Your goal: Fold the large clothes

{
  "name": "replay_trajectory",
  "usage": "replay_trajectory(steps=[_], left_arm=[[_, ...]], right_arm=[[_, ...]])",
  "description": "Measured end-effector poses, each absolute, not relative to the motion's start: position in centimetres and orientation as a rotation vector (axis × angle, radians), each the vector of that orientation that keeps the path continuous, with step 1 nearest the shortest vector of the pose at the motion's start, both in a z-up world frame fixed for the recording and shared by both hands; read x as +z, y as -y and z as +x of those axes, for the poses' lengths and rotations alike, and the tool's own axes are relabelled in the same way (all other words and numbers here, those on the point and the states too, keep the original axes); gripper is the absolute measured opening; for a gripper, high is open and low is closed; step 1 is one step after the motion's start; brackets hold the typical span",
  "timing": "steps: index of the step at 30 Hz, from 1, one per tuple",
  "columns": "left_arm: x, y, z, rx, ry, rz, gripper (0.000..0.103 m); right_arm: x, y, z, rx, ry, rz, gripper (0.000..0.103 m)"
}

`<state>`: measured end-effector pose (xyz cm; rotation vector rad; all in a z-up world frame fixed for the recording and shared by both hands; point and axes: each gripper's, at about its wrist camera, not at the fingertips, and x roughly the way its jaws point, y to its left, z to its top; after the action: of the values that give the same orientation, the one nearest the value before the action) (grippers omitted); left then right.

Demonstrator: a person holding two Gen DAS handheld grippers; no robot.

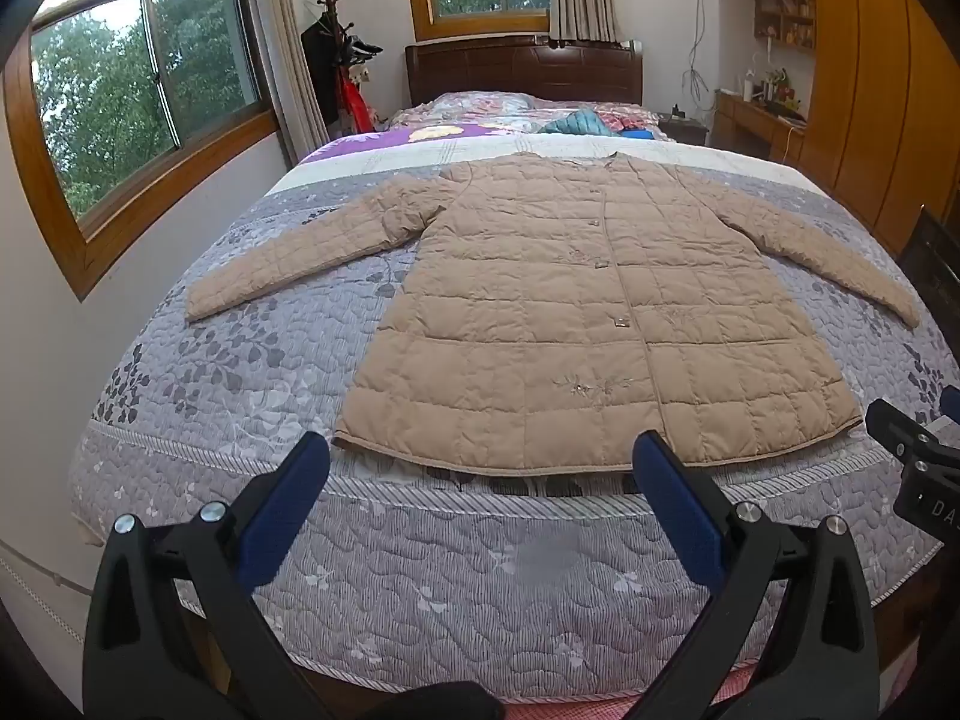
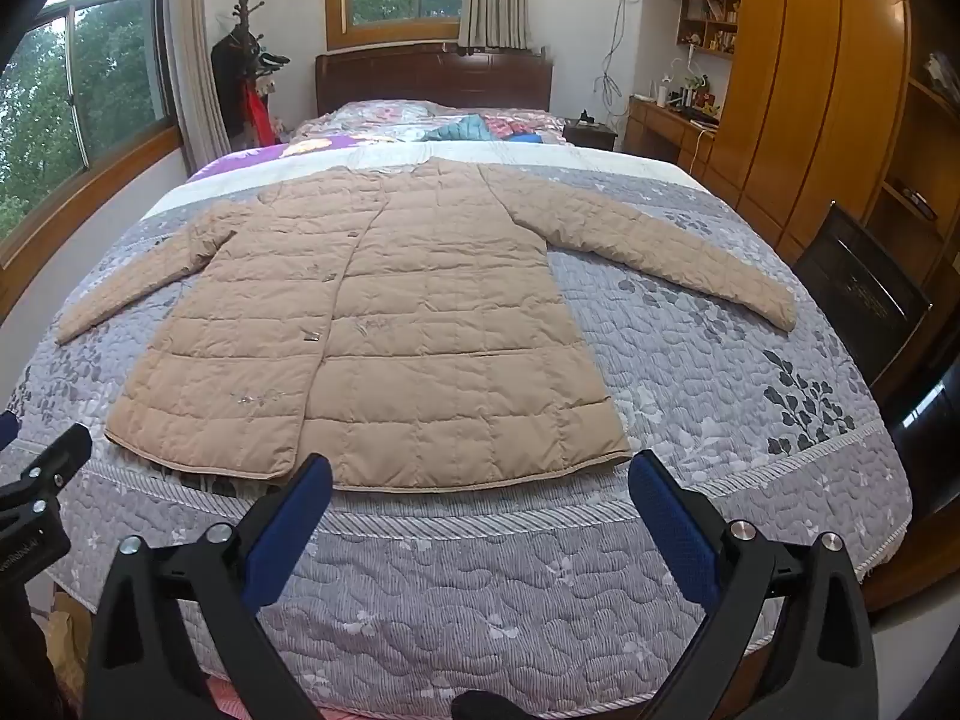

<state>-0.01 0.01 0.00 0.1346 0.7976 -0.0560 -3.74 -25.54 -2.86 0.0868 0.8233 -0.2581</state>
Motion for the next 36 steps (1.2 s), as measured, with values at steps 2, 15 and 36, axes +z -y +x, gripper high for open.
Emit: replay_trajectory(steps=[2,15,36], left_arm=[[0.0,0.0,-0.01,-0.056,-0.798,0.134,0.1],[0.0,-0.02,0.0,-0.056,-0.798,0.136,0.1],[0.02,-0.06,-0.01,-0.054,-0.798,0.135,0.1]], right_arm=[[-2.88,25.62,-3.83,-0.257,-0.825,0.087,0.099],[-2.77,25.29,-3.56,-0.258,-0.823,0.086,0.099],[-2.95,25.39,-3.64,-0.256,-0.827,0.086,0.099]])
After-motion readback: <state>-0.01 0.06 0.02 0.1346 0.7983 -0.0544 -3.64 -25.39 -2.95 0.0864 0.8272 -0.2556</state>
